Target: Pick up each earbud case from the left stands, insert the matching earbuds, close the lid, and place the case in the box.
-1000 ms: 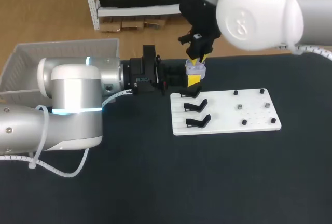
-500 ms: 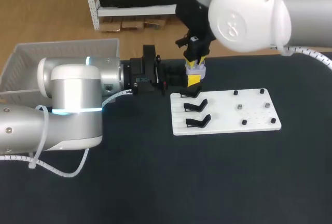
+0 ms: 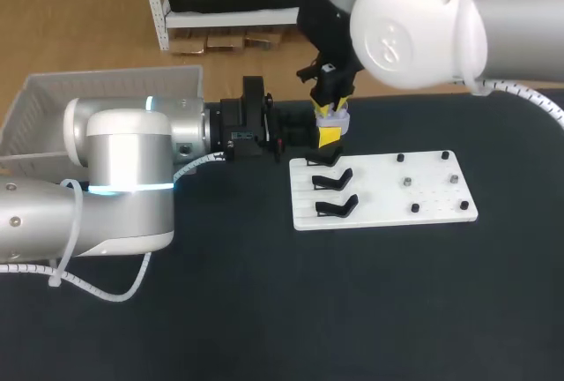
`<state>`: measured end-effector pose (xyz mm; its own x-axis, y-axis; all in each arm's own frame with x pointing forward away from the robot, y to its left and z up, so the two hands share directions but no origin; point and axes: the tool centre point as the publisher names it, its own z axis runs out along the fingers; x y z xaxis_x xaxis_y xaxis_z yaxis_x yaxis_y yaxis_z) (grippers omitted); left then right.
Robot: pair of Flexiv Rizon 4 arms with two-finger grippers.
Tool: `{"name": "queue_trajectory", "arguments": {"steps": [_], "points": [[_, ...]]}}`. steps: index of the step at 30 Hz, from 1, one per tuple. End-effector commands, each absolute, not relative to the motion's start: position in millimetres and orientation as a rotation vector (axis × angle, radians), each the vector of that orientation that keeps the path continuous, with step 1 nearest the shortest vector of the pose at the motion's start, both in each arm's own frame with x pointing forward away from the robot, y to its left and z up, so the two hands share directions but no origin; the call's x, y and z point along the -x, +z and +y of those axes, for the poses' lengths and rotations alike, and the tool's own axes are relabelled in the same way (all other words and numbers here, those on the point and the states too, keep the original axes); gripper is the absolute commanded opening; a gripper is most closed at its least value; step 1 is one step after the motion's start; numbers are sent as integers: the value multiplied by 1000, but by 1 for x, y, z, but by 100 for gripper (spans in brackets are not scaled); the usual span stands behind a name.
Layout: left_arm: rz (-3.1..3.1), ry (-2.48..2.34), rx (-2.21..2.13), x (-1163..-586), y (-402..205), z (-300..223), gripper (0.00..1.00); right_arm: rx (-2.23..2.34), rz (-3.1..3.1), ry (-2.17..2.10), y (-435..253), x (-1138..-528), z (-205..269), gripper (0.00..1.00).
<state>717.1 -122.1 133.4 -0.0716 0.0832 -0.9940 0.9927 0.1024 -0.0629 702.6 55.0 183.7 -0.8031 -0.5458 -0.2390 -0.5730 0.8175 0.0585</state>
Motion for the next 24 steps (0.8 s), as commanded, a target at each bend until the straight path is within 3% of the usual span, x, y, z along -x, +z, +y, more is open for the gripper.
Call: {"name": "queue_trajectory", "arguments": {"steps": [1, 24], "points": [[1367, -1141, -1163, -717, 133, -122, 0, 874, 2797, 192, 181, -705, 57, 0], [1367, -1141, -1163, -717, 133, -122, 0, 916, 2812, 150, 172, -708, 61, 0]]}}
